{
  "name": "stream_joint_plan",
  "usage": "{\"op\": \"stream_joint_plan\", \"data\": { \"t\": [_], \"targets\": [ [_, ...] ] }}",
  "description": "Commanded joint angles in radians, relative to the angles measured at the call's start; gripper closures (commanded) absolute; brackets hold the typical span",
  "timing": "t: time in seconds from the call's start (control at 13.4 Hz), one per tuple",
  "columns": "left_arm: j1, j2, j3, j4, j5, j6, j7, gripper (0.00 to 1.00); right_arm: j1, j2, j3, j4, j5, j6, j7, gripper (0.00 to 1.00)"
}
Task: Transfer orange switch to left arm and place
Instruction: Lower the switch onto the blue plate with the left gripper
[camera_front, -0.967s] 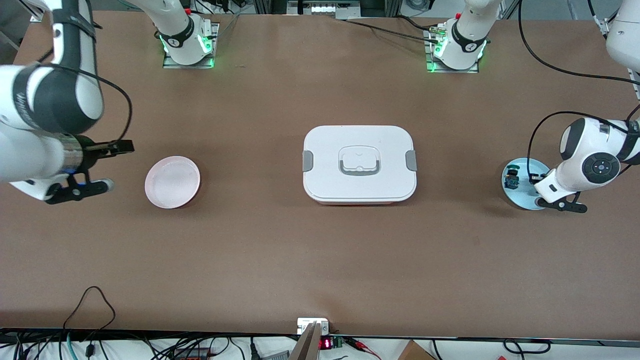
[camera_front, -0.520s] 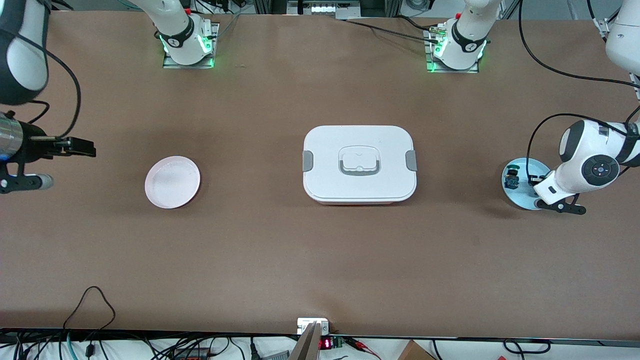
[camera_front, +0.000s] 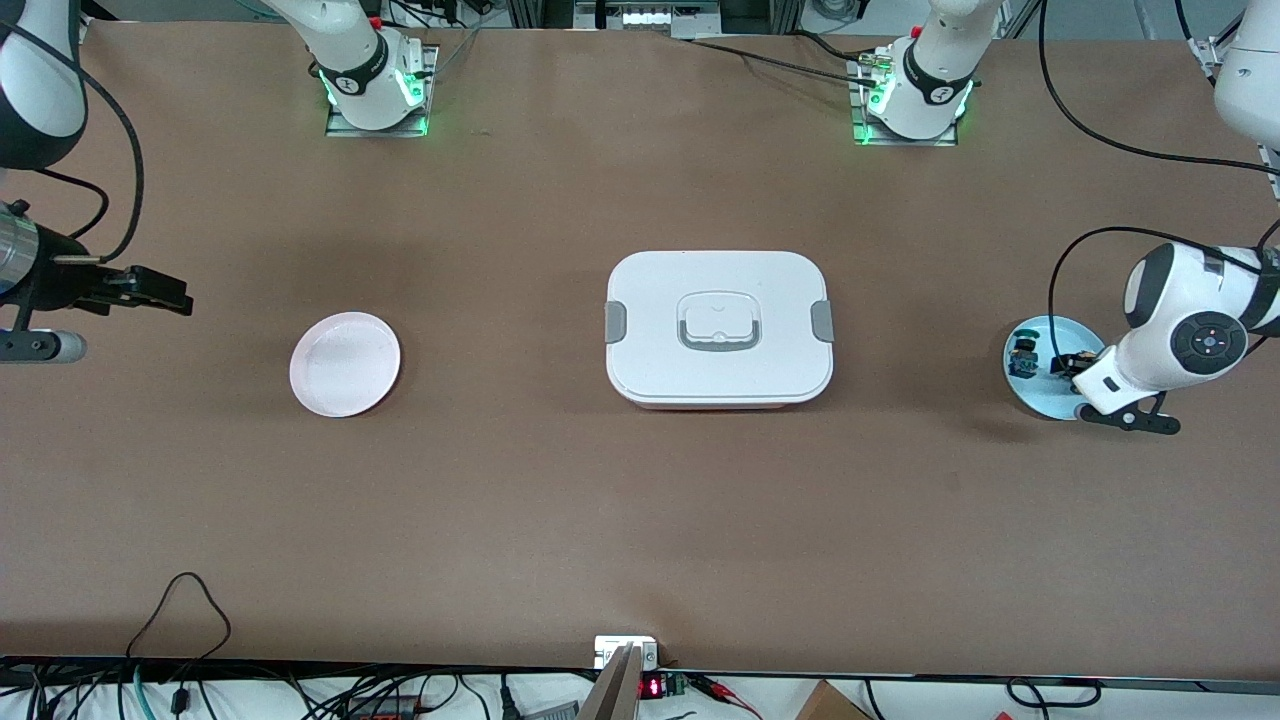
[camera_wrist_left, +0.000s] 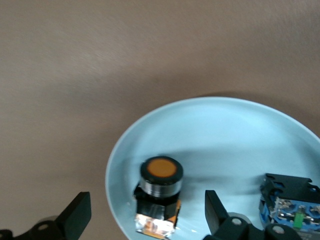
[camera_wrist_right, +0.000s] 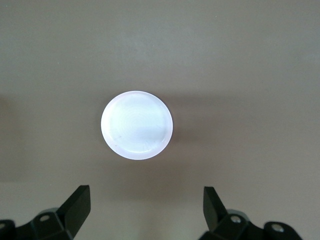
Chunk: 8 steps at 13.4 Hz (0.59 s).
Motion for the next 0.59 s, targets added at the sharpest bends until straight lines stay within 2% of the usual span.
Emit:
{"op": "stream_joint_plan", "data": {
  "t": [0.0, 0.3, 0.45, 0.52],
  "targets": [
    [0.012, -0.072, -0.007, 0.024, 0.026, -0.013, 0.065, 0.00, -0.007, -0.072, 0.024, -0.085, -0.016, 0.037, 0.023, 0.00],
    [0.010, -0.205, -0.047, 0.034, -0.043, -0.028, 0.126, 0.00, -0.005, -0.069, 0.024, -0.080, -0.007, 0.035, 0.023, 0.00],
    [0.009, -0.248, -0.084, 0.086, -0.094, -0.125, 0.133, 0.00, -0.007, -0.060, 0.024, -0.054, -0.012, 0.040, 0.007, 0.00],
    [0.007, -0.256, -0.134, 0.139, -0.096, -0.219, 0.165, 0.00, -0.007, -0.054, 0.025, -0.045, -0.013, 0.041, 0.012, 0.00]
  ]
}}
